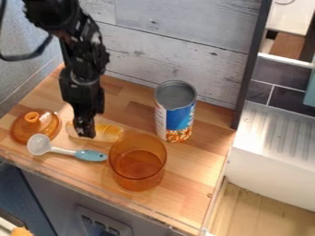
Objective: Move the yellow object to the center of the table
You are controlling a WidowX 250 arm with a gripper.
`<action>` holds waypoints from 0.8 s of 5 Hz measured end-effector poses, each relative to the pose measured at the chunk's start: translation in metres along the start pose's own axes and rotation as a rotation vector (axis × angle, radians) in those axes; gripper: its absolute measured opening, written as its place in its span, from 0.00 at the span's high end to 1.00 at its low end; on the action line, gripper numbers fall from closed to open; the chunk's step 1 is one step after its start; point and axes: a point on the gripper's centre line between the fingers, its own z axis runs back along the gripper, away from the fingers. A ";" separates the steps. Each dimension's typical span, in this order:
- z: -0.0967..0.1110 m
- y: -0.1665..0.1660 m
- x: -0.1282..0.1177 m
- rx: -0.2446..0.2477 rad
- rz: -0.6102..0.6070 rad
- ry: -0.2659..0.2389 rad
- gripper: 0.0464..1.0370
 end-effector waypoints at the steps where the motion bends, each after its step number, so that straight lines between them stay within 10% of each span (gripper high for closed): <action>1: 0.018 -0.005 0.006 -0.012 0.045 0.036 0.04; 4: 0.059 -0.013 0.027 -0.085 0.125 0.129 0.04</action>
